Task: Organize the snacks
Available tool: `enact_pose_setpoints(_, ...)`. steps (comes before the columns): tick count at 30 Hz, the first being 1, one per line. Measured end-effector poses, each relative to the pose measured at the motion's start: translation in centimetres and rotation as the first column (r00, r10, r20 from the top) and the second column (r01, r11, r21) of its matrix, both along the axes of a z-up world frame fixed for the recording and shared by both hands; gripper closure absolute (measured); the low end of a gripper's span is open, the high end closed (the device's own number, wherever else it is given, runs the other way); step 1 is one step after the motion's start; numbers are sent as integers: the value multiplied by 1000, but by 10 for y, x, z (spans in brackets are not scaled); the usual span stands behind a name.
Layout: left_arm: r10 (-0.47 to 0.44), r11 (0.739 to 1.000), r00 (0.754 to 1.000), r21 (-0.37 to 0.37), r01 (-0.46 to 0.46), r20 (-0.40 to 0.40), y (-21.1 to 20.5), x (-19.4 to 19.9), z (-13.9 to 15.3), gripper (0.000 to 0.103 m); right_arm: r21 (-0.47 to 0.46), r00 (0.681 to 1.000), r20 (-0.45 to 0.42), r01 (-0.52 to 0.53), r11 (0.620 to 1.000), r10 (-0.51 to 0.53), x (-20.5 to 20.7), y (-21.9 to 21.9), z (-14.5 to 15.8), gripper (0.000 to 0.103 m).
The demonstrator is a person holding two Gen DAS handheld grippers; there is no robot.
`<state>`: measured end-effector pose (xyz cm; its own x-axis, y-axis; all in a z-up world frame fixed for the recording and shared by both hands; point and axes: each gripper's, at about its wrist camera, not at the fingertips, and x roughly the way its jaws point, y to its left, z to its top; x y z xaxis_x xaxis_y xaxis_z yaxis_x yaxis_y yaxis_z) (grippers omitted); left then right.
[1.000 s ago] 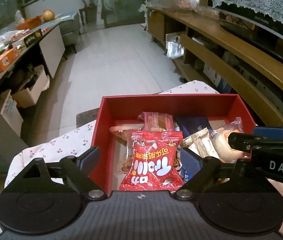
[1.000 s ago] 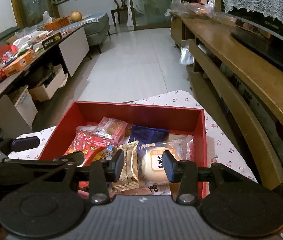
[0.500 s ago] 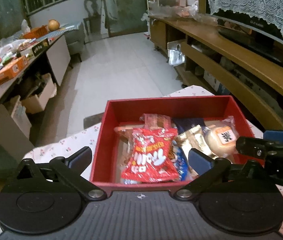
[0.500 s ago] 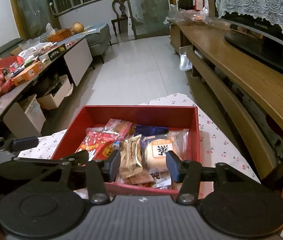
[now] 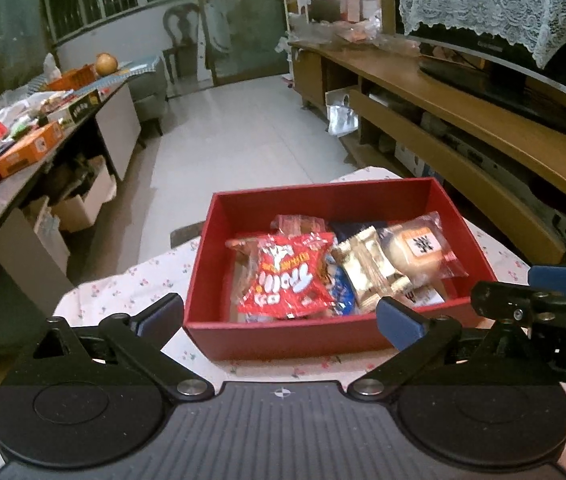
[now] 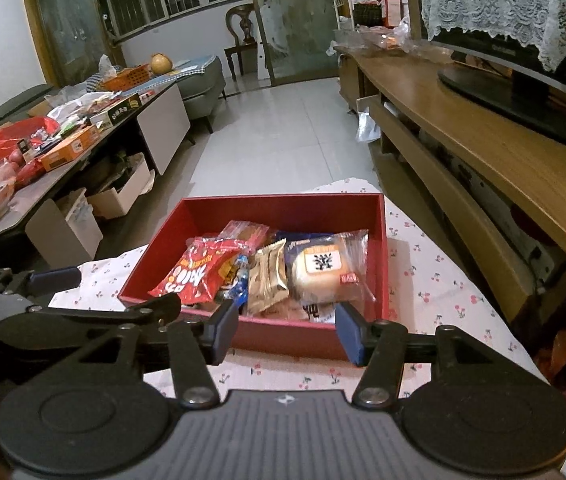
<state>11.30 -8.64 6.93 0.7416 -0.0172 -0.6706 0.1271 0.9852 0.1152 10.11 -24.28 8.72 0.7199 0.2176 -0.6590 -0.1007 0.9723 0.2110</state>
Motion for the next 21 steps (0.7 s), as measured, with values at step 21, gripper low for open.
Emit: enact_pose_setpoints(21,12,995,993,-93,-23,-118,13,-44,-21,0,-24,999,-32,-43,999,42,-45,8,-14,35)
